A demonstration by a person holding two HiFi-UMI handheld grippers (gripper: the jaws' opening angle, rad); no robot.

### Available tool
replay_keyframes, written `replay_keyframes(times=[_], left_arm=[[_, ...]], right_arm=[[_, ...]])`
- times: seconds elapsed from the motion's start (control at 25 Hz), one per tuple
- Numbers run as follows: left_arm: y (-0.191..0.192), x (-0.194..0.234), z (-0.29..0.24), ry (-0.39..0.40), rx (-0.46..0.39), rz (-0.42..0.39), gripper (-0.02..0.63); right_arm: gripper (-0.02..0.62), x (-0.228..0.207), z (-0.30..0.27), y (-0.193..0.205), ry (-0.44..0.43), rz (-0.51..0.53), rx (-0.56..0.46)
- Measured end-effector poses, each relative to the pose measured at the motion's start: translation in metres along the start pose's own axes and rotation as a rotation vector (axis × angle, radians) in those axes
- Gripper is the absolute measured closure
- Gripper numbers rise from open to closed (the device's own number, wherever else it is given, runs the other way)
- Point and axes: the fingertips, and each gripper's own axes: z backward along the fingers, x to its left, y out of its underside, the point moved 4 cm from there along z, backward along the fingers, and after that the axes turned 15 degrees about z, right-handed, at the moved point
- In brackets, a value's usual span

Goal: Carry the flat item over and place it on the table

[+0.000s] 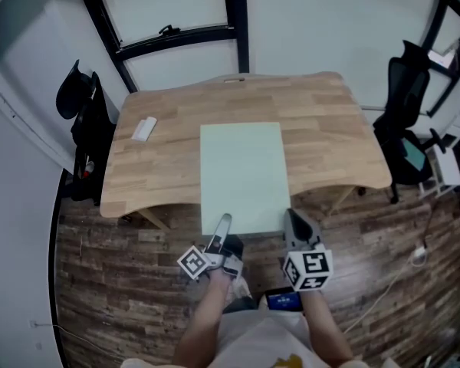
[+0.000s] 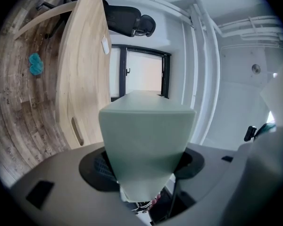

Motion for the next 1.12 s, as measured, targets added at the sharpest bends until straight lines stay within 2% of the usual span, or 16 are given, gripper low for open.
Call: replay_keyframes(times=[0.52, 1.12], left_arm=[[-0.036, 0.009, -0.013, -0.004, 0.051, 0.020, 0.319], [-0.042, 0.022, -0.030, -0.012, 0.050, 0.069, 0.319]], right_arm=[[0.598, 0.017, -0.033, -0.002, 0.042, 0.028, 0.021], [0.598, 0.009, -0.057, -0.007, 0.032, 0.030, 0.029]])
